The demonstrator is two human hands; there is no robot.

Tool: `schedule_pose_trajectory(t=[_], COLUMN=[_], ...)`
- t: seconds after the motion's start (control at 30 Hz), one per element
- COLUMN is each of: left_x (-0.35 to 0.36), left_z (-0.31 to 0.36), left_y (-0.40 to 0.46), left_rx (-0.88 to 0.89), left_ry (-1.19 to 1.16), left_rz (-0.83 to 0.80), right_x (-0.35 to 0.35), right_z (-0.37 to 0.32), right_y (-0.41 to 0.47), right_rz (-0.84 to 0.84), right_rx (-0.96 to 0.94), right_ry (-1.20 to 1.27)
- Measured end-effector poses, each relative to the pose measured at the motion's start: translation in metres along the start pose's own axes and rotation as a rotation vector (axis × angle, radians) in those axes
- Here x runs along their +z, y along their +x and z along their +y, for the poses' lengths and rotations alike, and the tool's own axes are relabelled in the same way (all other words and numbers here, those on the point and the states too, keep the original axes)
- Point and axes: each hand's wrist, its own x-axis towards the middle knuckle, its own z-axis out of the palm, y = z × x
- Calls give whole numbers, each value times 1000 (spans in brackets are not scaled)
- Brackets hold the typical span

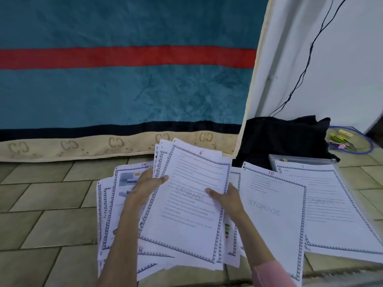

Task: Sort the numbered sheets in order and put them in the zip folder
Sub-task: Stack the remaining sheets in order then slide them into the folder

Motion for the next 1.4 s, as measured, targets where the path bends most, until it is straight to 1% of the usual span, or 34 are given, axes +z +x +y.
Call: schedule_pose_trajectory(t=[0.03,0.1,0.17,0.2,0.23,0.27,0.3,0.33,0.37,0.4,0.43,0.47,0.5,0.53,0.63,0.7,0.77,0.83,0.93,1.03,1.17,1.23,1.3,1.33,1.4], left_x=[0,6,23,37,52,67,81,94,103,107,108,108,107,107,107,104,104,106,107,106,107,106,106,107,110], left_z=[4,14,23,26,28,27,21,14,3,-9,-22,-31,-39,-43,-48,-51,-53,-54,-51,-49,-47,-46,-43,-41,-32], left_y=[1,4,10,15,18,21,26,31,36,42,48,49,50,48,43,44,44,42,40,38,37,36,35,35,35], left_rx=[4,33,57,70,76,78,86,108,139,176,182,168,124,96,109,120,118,116,121,123,136,155,194,212,250], left_ry=[-78,-200,-236,-248,-272,-258,-178,-16,218,504,774,971,1084,1125,1103,1102,1114,1125,1130,1152,1178,1195,1208,1177,982], left_rz=[-28,-108,-151,-169,-189,-212,-227,-242,-248,-240,-245,-245,-250,-248,-276,-286,-271,-247,-239,-233,-211,-185,-155,-140,-86], right_x=[-7,-26,-49,-61,-73,-84,-96,-108,-118,-127,-133,-137,-139,-141,-143,-142,-141,-139,-136,-133,-139,-142,-144,-145,-144], right_z=[-4,-14,-24,-27,-30,-33,-33,-30,-26,-21,-16,-11,-8,-4,4,0,-11,-30,-68,-106,-137,-146,-150,-151,-149], right_y=[0,-2,-7,-9,-13,-19,-21,-23,-23,-21,-21,-20,-21,-22,-25,-27,-31,-36,-44,-60,-80,-87,-91,-92,-92], right_rz=[-34,-97,-129,-95,-22,87,227,372,496,596,660,703,723,727,691,707,766,789,719,616,531,525,508,479,424], right_rx=[21,164,208,203,186,169,172,189,239,336,455,549,604,618,527,403,252,96,-105,-242,-294,-269,-228,-202,-147], right_ry=[65,212,246,230,203,152,97,37,-52,-177,-318,-408,-429,-400,-368,-358,-331,-374,-457,-571,-658,-617,-637,-689,-764])
